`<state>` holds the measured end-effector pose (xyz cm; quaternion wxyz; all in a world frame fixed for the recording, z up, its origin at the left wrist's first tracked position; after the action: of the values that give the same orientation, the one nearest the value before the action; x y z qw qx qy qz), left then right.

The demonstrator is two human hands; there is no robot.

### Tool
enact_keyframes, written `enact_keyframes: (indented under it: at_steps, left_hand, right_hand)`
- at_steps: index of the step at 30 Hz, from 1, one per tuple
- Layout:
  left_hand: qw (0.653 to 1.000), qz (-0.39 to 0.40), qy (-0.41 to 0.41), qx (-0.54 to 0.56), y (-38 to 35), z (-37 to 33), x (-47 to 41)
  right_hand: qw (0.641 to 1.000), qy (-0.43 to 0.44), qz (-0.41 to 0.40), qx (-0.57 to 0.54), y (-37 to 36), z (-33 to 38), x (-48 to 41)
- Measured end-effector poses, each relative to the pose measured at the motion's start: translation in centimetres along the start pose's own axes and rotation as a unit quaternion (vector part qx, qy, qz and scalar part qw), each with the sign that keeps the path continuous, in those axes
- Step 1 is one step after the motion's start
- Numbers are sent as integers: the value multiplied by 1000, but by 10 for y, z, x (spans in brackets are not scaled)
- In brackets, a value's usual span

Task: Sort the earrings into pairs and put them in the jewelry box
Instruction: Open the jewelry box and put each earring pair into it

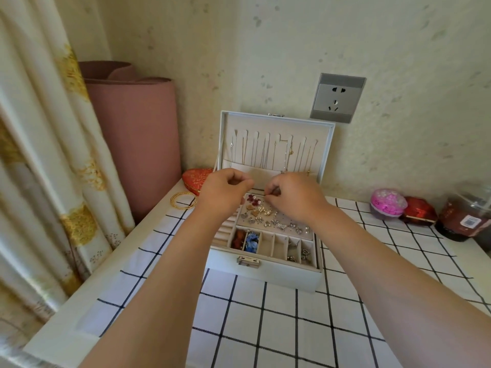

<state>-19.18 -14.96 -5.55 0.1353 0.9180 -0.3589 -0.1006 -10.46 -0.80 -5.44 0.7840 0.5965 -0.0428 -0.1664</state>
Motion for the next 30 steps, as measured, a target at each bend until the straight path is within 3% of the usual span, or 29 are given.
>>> enact_keyframes:
  at_steps: [6, 12, 16, 21, 27, 30]
  left_hand:
    - [1000, -2, -2, -1, -2, -2, 3]
    - [1000, -2, -1, 10, -2, -5, 6]
    - [997, 0, 30, 70, -5, -6, 7]
    - [983, 12, 60, 172, -16, -14, 11]
    - [973, 41, 79, 214, -28, -18, 11]
    - [986, 40, 62, 151, -28, -19, 10]
  right_hand:
    - [999, 1, -6, 33, -1, 7, 3]
    - [995, 6, 91, -45, 4, 1, -1]
    - [983, -2, 45, -179, 20, -4, 0]
    - [937, 22, 37, -346, 41, 7, 9]
    - [915, 17, -26, -403, 41, -5, 8]
    - [923, 14, -36, -383, 38, -13, 9]
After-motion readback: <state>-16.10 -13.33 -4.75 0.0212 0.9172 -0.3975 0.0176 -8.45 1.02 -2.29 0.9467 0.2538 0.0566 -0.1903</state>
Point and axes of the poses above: each hand's wrist, its own x-axis away from the middle knuckle, its own y-axis out of the back of the hand, z = x × y, the point moved 5 cm from there along -x, towards the middle knuckle, and after that the axes turned 11 degrees about z, right-handed, at the moved point
